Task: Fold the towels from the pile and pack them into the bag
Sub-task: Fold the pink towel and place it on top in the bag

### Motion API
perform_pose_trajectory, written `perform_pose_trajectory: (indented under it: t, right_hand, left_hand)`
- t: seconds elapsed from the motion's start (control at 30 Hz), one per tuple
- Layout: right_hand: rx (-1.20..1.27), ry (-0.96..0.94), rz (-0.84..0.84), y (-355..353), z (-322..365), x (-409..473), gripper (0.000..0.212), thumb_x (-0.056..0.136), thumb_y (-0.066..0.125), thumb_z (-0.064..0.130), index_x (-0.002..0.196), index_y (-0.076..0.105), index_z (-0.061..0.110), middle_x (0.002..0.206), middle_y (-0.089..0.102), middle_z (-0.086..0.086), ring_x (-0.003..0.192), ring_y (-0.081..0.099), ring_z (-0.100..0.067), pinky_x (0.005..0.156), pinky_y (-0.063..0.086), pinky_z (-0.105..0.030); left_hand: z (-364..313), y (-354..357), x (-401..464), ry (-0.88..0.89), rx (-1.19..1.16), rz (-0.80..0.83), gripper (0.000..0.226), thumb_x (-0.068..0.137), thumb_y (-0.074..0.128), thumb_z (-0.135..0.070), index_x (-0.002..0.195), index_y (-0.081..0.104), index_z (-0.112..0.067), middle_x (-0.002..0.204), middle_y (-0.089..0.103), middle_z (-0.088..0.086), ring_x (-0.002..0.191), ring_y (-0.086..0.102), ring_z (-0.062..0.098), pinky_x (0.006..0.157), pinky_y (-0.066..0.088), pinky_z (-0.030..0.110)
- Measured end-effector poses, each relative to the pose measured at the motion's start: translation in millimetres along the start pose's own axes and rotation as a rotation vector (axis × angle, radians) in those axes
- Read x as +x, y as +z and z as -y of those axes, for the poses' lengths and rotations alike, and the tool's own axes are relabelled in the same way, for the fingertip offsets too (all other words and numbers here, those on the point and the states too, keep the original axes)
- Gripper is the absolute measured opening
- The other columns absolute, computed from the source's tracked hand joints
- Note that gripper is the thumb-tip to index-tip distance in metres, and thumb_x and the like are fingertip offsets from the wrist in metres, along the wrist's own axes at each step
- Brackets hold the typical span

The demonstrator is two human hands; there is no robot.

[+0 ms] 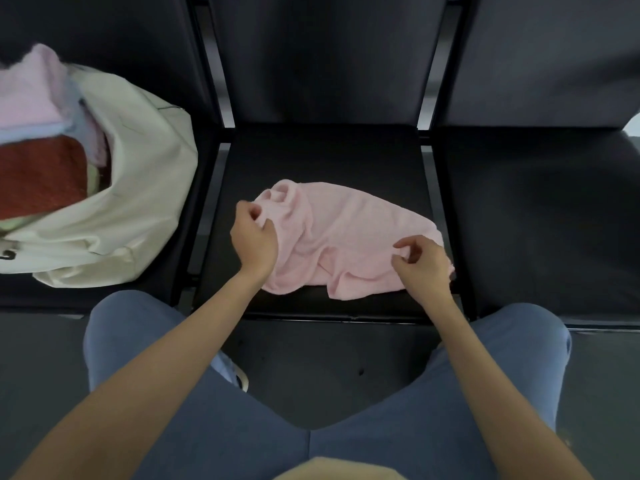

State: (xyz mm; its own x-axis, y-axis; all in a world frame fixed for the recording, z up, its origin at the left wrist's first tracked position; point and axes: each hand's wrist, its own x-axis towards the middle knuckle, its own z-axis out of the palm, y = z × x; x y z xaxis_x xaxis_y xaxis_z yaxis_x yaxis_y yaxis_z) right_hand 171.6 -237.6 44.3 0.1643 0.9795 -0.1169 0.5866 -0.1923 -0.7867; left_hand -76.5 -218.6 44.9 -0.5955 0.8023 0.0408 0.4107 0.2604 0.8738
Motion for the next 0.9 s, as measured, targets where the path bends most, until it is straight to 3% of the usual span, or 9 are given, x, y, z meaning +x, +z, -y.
perform_pose_trajectory:
  t: [0.17, 0.23, 0.33, 0.43, 0.47, 0.57, 0.67, 0.77, 0.9]
  right_hand:
    - [0.048, -0.167, 0.177, -15.0, 16.1, -8.0, 0.027, 0.078, 0.069, -0.001, 0.101, 0.066, 0.013, 0.089, 0.055, -0.004, 0.068, 0.054, -0.005, 0.067, 0.045, -0.006]
    - [-0.042, -0.239, 0.202, -19.0, 13.1, -9.4, 0.017, 0.081, 0.069, 0.005, 0.095, 0.068, 0.015, 0.086, 0.054, 0.0, 0.068, 0.054, -0.006, 0.066, 0.043, -0.006]
    - [-0.16, -0.292, 0.242, -21.2, 0.6, -9.7, 0.008, 0.087, 0.066, 0.011, 0.092, 0.071, 0.014, 0.085, 0.054, 0.001, 0.069, 0.054, -0.006, 0.067, 0.04, -0.005]
    - [-0.24, -0.306, 0.297, -20.4, -10.0, -12.1, 0.015, 0.09, 0.062, 0.012, 0.101, 0.072, 0.014, 0.09, 0.049, 0.001, 0.075, 0.052, -0.004, 0.068, 0.038, -0.003]
    - [-0.256, -0.305, 0.301, -20.3, -11.7, -12.9, 0.017, 0.091, 0.061, 0.011, 0.103, 0.072, 0.014, 0.093, 0.046, 0.001, 0.077, 0.051, -0.005, 0.068, 0.037, -0.003]
    - [-0.317, -0.32, 0.283, -20.6, -14.2, -13.3, 0.02, 0.09, 0.058, 0.007, 0.105, 0.072, 0.012, 0.101, 0.043, 0.0, 0.088, 0.046, -0.01, 0.073, 0.034, -0.005]
    - [-0.295, -0.33, 0.307, -21.4, -14.3, -12.1, 0.019, 0.09, 0.058, 0.004, 0.101, 0.073, 0.008, 0.098, 0.051, 0.003, 0.075, 0.049, -0.003, 0.069, 0.036, -0.003]
    - [-0.27, -0.332, 0.331, -20.8, -13.3, -11.0, 0.012, 0.09, 0.062, 0.008, 0.095, 0.073, 0.01, 0.088, 0.058, 0.006, 0.069, 0.05, 0.001, 0.065, 0.037, -0.007]
    - [-0.267, -0.338, 0.359, -19.8, -10.9, -7.9, 0.008, 0.088, 0.068, 0.016, 0.089, 0.073, 0.011, 0.085, 0.064, 0.004, 0.067, 0.052, -0.003, 0.062, 0.039, -0.01]
  left_hand:
    - [-35.8, 15.9, -14.7, 0.44, -0.023, 0.206, 0.015, 0.082, 0.049, 0.008, 0.08, 0.056, -0.006, 0.078, 0.057, -0.001, 0.071, 0.052, 0.007, 0.064, 0.042, 0.014]
    - [-41.0, 22.8, -22.3, 0.577, 0.087, 0.424, 0.019, 0.081, 0.047, 0.006, 0.081, 0.055, -0.01, 0.086, 0.056, -0.005, 0.078, 0.052, 0.007, 0.067, 0.04, 0.018]
    - [-23.4, 37.9, -31.9, 0.773, 0.399, 0.817, 0.018, 0.082, 0.055, 0.002, 0.09, 0.06, -0.014, 0.111, 0.055, -0.004, 0.102, 0.052, 0.013, 0.084, 0.041, 0.023]
    - [7.8, 50.0, -43.6, 0.644, 0.413, 0.99, 0.024, 0.08, 0.067, -0.016, 0.103, 0.064, -0.014, 0.116, 0.056, -0.002, 0.109, 0.052, 0.015, 0.093, 0.043, 0.028]
    - [15.7, 51.8, -48.7, 0.598, 0.324, 0.936, 0.027, 0.078, 0.069, -0.018, 0.104, 0.064, -0.014, 0.116, 0.058, -0.002, 0.11, 0.053, 0.014, 0.095, 0.044, 0.027]
    - [25.9, 52.5, -62.1, 0.495, 0.134, 0.569, 0.024, 0.081, 0.065, -0.009, 0.105, 0.063, -0.012, 0.113, 0.059, -0.002, 0.108, 0.053, 0.01, 0.095, 0.043, 0.023]
    - [21.5, 51.1, -67.9, 0.235, 0.124, 0.314, 0.015, 0.086, 0.064, -0.011, 0.1, 0.06, -0.011, 0.101, 0.057, -0.004, 0.093, 0.055, 0.011, 0.082, 0.047, 0.024]
    - [15.3, 54.2, -65.0, -0.074, 0.117, 0.372, 0.024, 0.085, 0.069, -0.033, 0.096, 0.059, -0.014, 0.089, 0.061, -0.005, 0.083, 0.058, 0.01, 0.072, 0.044, 0.02]
    - [11.7, 60.9, -63.2, -0.17, 0.245, 0.489, 0.029, 0.079, 0.072, -0.04, 0.084, 0.057, -0.016, 0.082, 0.06, -0.005, 0.075, 0.055, 0.012, 0.066, 0.041, 0.023]
